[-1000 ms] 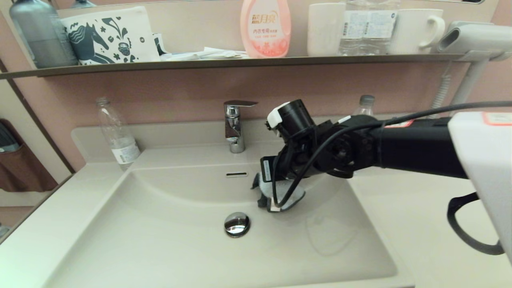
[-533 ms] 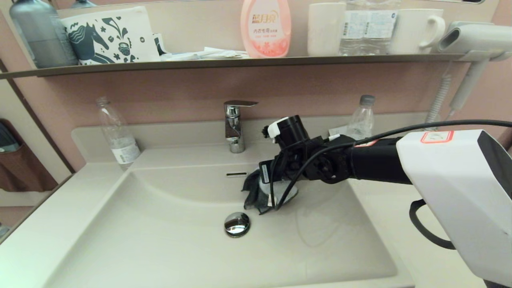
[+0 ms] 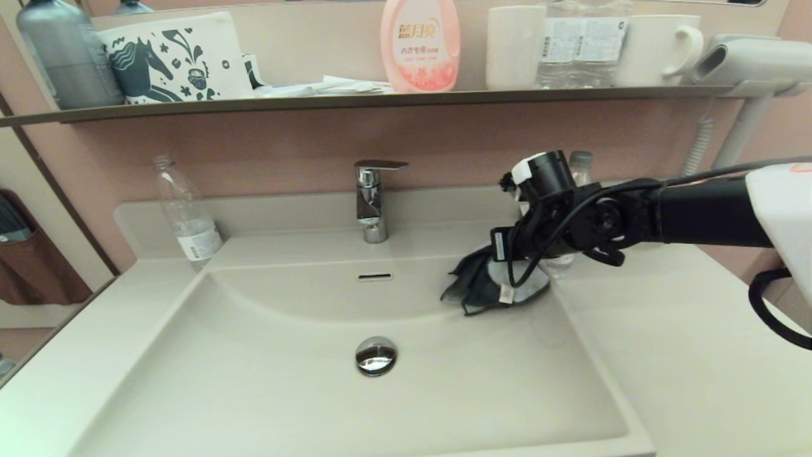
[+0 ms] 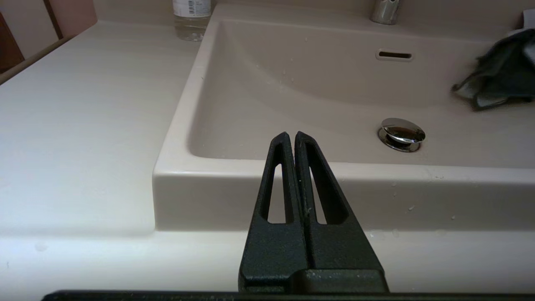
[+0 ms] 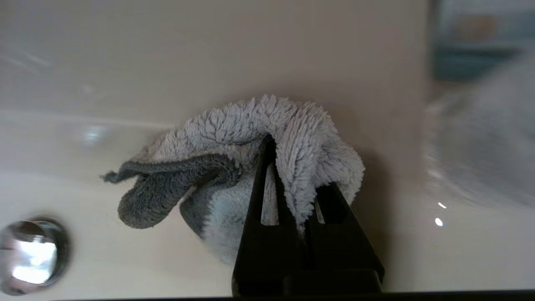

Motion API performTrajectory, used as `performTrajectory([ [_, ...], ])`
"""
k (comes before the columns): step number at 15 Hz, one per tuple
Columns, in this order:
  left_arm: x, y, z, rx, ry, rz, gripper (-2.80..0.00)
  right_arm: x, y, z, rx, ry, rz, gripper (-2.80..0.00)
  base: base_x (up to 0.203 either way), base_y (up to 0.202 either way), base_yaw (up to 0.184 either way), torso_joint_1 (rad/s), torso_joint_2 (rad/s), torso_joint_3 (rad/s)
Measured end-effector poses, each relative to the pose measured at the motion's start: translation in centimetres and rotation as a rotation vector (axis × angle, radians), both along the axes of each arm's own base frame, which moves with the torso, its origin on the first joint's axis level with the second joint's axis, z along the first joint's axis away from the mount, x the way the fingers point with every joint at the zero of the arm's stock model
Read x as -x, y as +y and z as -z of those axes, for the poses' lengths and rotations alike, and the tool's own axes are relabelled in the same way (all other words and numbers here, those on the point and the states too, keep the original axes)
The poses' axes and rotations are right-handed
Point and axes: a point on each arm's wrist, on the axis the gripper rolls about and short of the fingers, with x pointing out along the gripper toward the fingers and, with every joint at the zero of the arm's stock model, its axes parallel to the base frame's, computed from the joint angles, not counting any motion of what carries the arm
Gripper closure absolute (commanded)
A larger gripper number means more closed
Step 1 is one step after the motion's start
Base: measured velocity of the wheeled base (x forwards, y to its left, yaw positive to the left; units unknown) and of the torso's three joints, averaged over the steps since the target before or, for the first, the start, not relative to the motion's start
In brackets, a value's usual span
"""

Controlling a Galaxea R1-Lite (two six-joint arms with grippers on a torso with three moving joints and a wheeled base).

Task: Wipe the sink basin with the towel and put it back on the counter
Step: Wipe the sink

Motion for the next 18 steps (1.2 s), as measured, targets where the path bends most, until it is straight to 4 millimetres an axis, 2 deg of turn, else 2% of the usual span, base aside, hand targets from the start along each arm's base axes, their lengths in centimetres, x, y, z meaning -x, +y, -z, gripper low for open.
performTrajectory([
  [3, 0.0, 0.0, 0.0, 0.000, 0.000, 0.000, 0.00, 1.6, -1.2, -1.7, -0.009, -0.010, 0.007, 0.00, 0.000, 0.000, 0.000, 0.000, 0.00, 0.000],
  [7, 0.0, 0.0, 0.0, 0.000, 0.000, 0.001, 0.00, 5.6, 2.3, -4.9, -0.059, -0.069, -0.110, 0.00, 0.000, 0.000, 0.000, 0.000, 0.00, 0.000],
  [9, 0.0, 0.0, 0.0, 0.000, 0.000, 0.000, 0.00, 6.8, 3.9, -6.6, -0.130, -0.122, -0.137, 0.00, 0.000, 0.000, 0.000, 0.000, 0.00, 0.000],
  [11, 0.0, 0.0, 0.0, 0.000, 0.000, 0.000, 0.00, 6.7, 4.8, -7.6, -0.199, -0.196, -0.137, 0.00, 0.000, 0.000, 0.000, 0.000, 0.00, 0.000],
  [14, 0.0, 0.0, 0.0, 0.000, 0.000, 0.000, 0.00, 4.8, 5.5, -8.0, -0.278, -0.361, -0.093, 0.00, 0.000, 0.000, 0.000, 0.000, 0.00, 0.000],
  [18, 0.0, 0.0, 0.0, 0.000, 0.000, 0.000, 0.00, 2.5, 6.3, -5.7, -0.287, -0.392, -0.074, 0.00, 0.000, 0.000, 0.000, 0.000, 0.00, 0.000],
])
